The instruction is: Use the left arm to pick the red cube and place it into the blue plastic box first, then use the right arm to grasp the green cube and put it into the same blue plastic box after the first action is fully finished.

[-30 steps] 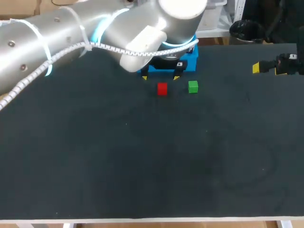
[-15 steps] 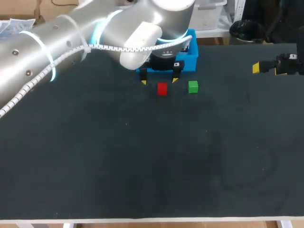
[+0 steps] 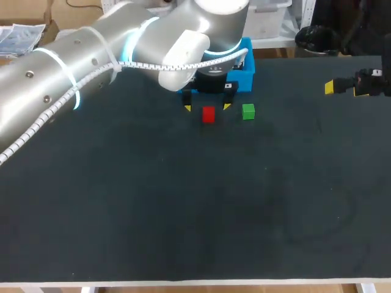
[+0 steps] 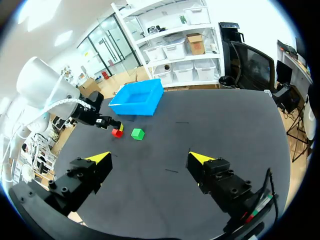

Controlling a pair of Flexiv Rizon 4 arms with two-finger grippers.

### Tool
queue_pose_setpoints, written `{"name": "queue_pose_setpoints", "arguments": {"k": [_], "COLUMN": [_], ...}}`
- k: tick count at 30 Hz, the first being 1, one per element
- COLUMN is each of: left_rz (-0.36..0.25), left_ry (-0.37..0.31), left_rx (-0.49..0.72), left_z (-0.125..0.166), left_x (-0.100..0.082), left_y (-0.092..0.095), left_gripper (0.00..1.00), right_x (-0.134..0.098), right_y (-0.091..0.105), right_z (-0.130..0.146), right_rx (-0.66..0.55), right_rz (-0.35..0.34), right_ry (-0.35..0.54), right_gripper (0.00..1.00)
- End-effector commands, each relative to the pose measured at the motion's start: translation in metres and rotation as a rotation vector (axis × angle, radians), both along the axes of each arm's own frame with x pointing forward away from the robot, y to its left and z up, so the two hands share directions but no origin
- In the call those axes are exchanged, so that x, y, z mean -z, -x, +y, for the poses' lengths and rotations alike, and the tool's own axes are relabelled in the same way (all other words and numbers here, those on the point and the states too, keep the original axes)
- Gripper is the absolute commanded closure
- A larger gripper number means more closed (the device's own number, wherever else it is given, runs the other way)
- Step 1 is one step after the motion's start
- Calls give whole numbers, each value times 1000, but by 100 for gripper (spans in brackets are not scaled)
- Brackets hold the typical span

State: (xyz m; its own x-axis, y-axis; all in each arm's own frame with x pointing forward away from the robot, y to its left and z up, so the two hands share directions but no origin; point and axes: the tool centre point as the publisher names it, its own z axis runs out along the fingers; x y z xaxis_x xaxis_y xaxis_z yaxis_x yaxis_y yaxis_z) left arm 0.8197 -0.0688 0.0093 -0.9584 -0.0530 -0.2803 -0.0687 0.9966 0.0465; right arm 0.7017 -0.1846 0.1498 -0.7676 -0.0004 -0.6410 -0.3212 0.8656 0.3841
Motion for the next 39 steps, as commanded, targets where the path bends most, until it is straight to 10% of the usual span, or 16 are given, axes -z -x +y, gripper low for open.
{"name": "queue_pose_setpoints", "arguments": {"k": [1, 14, 17, 31, 36, 39], "left_rz": [20, 46, 47, 58, 62, 66], "left_ry": [7, 28, 25, 17, 21, 24], "left_rx": [2, 2, 7, 22, 28, 30], "left_z": [-1, 1, 0, -2, -3, -3], "left_x": [4, 10, 11, 17, 17, 18], "left_y": [-8, -12, -12, -11, -11, -9], "left_gripper": [13, 28, 44, 52, 69, 100], "right_x": [0, 0, 0, 0, 0, 0], "right_y": [1, 1, 1, 1, 1, 1], "right_z": [0, 0, 0, 0, 0, 0], "right_rx": [0, 0, 0, 0, 0, 0], "right_rz": [-1, -1, -1, -1, -1, -1], "right_ry": [0, 0, 0, 0, 0, 0], "right_gripper": [0, 0, 0, 0, 0, 0]}}
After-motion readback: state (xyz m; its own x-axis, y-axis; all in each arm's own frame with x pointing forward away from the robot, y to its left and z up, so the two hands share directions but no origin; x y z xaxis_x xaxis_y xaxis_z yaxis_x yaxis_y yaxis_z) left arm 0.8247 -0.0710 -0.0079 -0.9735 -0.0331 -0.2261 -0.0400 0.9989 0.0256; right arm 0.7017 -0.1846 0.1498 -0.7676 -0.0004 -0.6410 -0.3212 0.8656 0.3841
